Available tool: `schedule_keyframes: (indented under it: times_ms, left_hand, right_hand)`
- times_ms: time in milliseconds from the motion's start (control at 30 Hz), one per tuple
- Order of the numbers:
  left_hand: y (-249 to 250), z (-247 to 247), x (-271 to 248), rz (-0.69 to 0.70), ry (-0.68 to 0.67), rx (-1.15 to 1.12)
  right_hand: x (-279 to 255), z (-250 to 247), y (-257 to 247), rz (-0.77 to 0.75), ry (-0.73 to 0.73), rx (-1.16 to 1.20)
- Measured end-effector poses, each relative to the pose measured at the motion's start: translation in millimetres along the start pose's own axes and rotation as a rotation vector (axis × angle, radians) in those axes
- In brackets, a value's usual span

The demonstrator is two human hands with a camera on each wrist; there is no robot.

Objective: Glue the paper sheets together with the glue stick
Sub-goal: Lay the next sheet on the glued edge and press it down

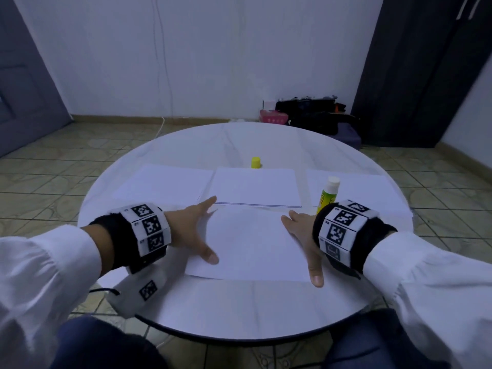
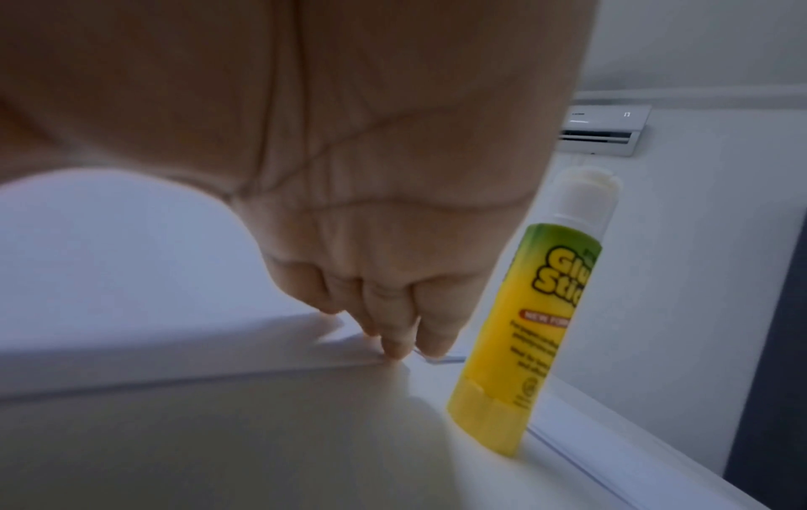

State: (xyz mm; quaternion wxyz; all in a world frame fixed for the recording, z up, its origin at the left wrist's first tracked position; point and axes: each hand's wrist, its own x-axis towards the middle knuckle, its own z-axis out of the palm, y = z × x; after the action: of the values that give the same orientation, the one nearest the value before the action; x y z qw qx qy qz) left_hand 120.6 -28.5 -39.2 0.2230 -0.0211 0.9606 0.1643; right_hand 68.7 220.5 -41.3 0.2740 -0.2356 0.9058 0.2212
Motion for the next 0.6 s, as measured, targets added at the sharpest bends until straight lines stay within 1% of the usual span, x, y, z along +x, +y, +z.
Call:
schedule_keyframes:
  times_ms: [133,200,267,333,367,467,533,600]
  left_hand:
    - [-2.7,5.8,-7.4,-0.054,0.131,-0.316]
    - [-4.0,12.5,-13.7,-0.072,0.140,-0.478]
    - [-3.8,18.6,-20.2,-0.065,0.105,-0.501]
    - [-5.2,23.2,-26.6,-0.061,0.107,-0.526]
    - [-7.1,24.4,-28.9,-0.060,0.134,-0.537]
    - [-15.1,23.0,-33.7,-0.017,0.251,-0.571]
    - [-21.7,19.1,-36.4,0.040,0.314,-0.601]
    - [-27.6,14.5,-38.7,0.099,0.351,-0.628]
  right_hand:
    - [-12.3,0.7,0.0,-0.035,0.034,0.063]
    - [-20.0,-0.7,-4.6,-0.047,0.060,0.069]
    - [-28.4,-1.7,-11.7,-0.053,0.099,0.085]
    - [-36.3,0.3,-19.1,-0.014,0.149,0.100]
    - [-39.5,2.5,-21.6,0.011,0.161,0.110]
    - [-48.8,8.1,-23.0,0.084,0.128,0.177]
    - [-51.9,9.8,-21.6,0.085,0.138,0.308]
    - [-49.5,8.7,-21.5,0.077,0.189,0.516]
